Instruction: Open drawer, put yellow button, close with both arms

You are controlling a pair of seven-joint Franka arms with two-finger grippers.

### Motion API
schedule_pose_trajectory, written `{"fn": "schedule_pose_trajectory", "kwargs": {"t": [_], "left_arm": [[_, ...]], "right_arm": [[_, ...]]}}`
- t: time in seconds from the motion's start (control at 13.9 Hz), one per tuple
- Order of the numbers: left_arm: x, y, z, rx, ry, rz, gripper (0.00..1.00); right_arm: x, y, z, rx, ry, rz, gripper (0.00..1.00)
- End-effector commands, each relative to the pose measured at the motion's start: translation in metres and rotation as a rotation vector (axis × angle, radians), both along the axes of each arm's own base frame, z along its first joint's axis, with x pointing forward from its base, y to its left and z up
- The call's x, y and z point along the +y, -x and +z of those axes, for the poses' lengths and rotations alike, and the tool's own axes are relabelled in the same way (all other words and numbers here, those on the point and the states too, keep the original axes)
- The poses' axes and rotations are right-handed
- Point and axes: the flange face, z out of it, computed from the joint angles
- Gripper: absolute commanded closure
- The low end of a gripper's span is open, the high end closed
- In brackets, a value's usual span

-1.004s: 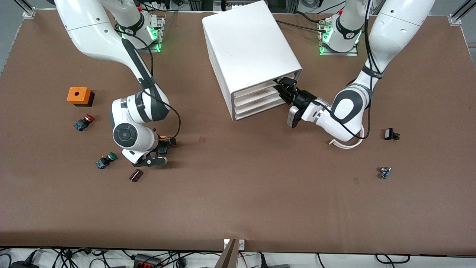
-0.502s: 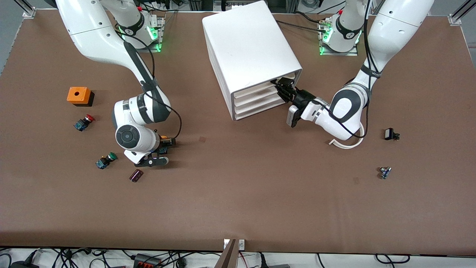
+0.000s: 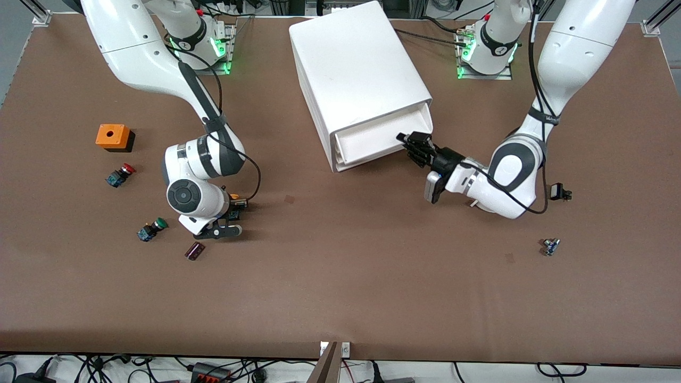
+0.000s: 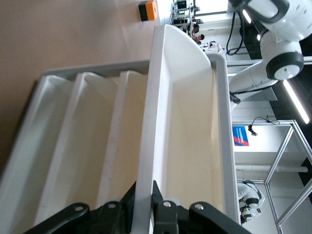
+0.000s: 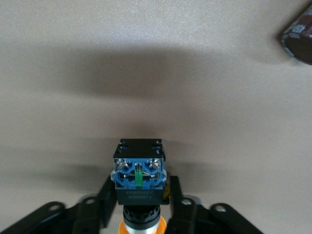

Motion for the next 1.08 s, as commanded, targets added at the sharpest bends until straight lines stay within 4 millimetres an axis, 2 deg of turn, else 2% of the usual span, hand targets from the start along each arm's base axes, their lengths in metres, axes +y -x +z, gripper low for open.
{"fn": "schedule_pose_trajectory", "kwargs": {"t": [0.0,0.14,0.22,0.29,0.36,0.5,0.57,0.65,0.86,1.0], "left_arm": [[0.008,-0.033,-0.017,-0.033,-0.037,0.034,0.91],[0.010,-0.036,-0.021,-0.037,-0.044,0.042,0.91],[0.010,-0.035,-0.021,-0.034,-0.044,0.042,0.78],[0.011,-0.036,-0.022,-0.037,-0.044,0.043,0.01],[0.014,-0.039,-0.022,-0.057,-0.050,0.053,0.00],[0.023,-0.047,-0.009,-0.054,-0.065,0.078,0.00],[0.030,-0.053,0.001,-0.017,-0.090,0.092,0.00],[0.032,-0.057,0.019,0.017,-0.131,0.087,0.00],[0.064,-0.073,0.108,0.078,-0.380,0.159,0.00],[0.077,-0.076,0.152,0.105,-0.546,0.145,0.00]], "right_arm": [[0.003,-0.010,0.013,-0.032,-0.007,0.027,0.88],[0.009,-0.023,0.043,-0.063,-0.022,0.047,0.91],[0.010,-0.032,0.066,-0.092,-0.033,0.042,0.93],[0.012,-0.039,0.091,-0.122,-0.043,0.041,0.94],[0.015,-0.047,0.115,-0.153,-0.052,0.041,0.96],[0.027,-0.061,0.175,-0.242,-0.080,0.050,1.00],[0.044,-0.063,0.195,-0.278,-0.095,0.071,1.00],[0.065,-0.060,0.214,-0.294,-0.106,0.096,1.00],[0.136,-0.039,0.277,-0.333,-0.132,0.186,1.00],[0.169,-0.020,0.298,-0.319,-0.136,0.222,1.00]]}}
